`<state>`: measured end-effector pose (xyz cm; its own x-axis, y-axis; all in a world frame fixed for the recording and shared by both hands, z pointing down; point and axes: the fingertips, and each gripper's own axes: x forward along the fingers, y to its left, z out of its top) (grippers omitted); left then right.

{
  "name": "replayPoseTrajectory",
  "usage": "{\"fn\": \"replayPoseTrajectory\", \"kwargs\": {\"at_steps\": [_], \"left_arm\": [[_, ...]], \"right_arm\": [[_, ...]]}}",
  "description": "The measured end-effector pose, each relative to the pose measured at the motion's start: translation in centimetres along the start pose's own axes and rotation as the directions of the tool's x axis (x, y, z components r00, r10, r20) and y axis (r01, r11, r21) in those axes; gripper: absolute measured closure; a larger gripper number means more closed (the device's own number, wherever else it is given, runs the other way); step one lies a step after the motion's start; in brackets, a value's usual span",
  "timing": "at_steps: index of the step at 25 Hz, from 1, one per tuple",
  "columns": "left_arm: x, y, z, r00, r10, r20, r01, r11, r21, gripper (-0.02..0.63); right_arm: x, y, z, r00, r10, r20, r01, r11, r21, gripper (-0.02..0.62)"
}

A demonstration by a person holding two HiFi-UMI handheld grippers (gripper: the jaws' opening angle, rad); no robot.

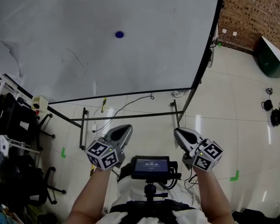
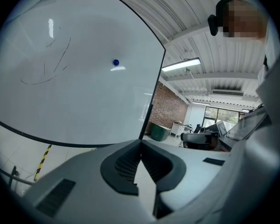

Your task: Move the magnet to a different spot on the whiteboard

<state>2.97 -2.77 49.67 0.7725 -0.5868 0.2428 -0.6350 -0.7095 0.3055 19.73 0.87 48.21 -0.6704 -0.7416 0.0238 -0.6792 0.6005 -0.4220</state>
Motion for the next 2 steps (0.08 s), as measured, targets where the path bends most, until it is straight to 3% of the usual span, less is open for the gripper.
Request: {"fn": "replayPoseTrajectory", "kwargs": {"at_steps": [2], "left_arm": [[-0.44,0.65,-0.11,1.000,0.006,0.002,-0.006,1.000,-0.006,0.571]], "right_arm": [[0.46,0.29,-0.28,1.000,0.003,0.001,-0.003,1.000,0.003,0.565]]}}
